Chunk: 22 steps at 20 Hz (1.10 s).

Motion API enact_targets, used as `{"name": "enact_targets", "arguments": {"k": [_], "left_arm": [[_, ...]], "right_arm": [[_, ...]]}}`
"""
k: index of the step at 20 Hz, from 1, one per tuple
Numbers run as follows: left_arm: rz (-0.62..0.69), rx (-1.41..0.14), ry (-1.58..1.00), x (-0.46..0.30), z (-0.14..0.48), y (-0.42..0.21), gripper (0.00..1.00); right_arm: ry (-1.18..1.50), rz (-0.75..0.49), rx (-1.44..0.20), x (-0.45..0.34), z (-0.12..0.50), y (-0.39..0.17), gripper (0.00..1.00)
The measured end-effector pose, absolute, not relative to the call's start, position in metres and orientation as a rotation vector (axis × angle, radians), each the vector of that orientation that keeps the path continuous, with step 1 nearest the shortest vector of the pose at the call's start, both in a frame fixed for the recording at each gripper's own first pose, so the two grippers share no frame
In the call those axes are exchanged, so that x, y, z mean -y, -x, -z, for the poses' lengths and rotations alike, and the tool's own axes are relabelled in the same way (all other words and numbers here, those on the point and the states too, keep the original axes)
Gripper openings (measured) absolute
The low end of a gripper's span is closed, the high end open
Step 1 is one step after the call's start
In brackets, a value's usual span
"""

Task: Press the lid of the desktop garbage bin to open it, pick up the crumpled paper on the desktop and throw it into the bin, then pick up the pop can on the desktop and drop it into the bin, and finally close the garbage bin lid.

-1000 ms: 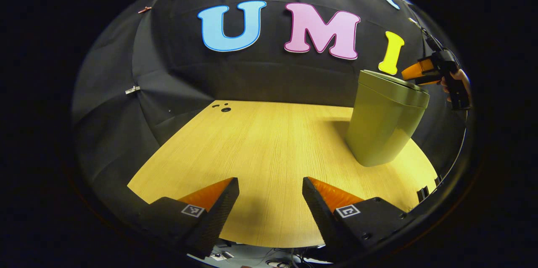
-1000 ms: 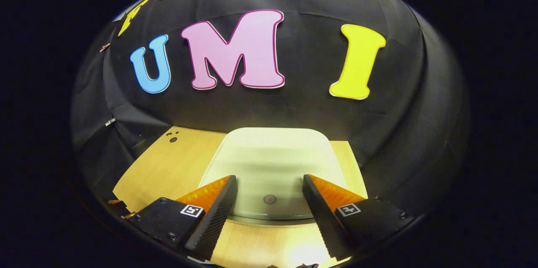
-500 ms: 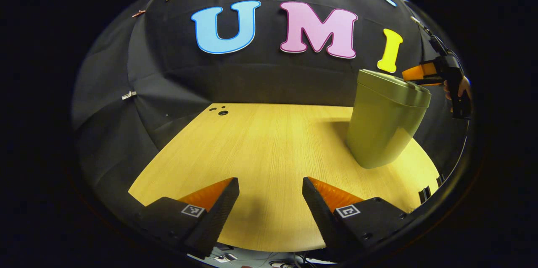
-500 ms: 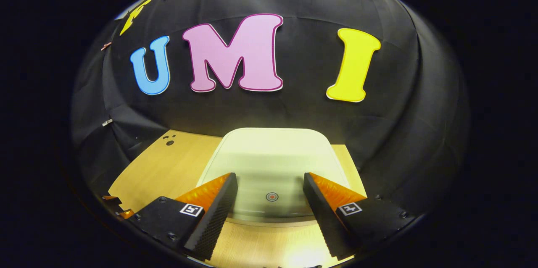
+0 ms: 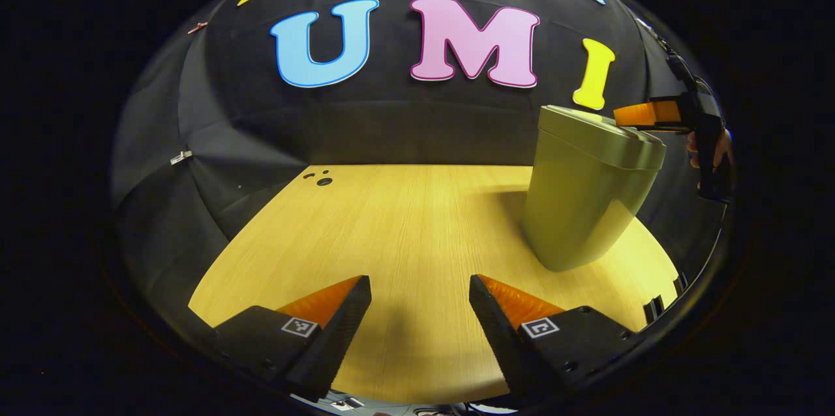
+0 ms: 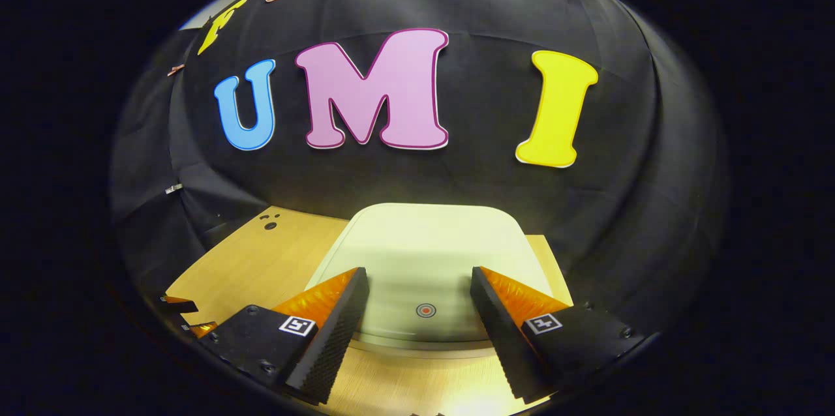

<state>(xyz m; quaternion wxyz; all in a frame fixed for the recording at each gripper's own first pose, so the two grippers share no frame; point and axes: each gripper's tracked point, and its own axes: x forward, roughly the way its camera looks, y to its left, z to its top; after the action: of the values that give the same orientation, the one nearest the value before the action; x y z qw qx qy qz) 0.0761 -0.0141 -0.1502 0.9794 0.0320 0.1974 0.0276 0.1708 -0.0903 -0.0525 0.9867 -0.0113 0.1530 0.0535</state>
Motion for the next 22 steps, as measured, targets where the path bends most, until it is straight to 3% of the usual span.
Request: {"name": "enact_targets", "arguments": {"k": [5, 13, 22], "left_arm": [[-0.062, -0.386, -0.067, 0.024, 0.138, -0.096, 0.98], [-0.071, -0.241, -0.052, 0.039, 0.078, -0.106, 0.97], [0.028, -0.109, -0.075, 0.053, 0.023, -0.079, 0.97]], "right_arm": [[0.006, -0.108, -0.303, 0.091, 0.050, -0.169, 0.99], [0.035, -0.128, -0.208, 0.077, 0.030, -0.151, 0.99], [0.032, -0.110, -0.094, 0.040, 0.000, -0.094, 0.99]]}}
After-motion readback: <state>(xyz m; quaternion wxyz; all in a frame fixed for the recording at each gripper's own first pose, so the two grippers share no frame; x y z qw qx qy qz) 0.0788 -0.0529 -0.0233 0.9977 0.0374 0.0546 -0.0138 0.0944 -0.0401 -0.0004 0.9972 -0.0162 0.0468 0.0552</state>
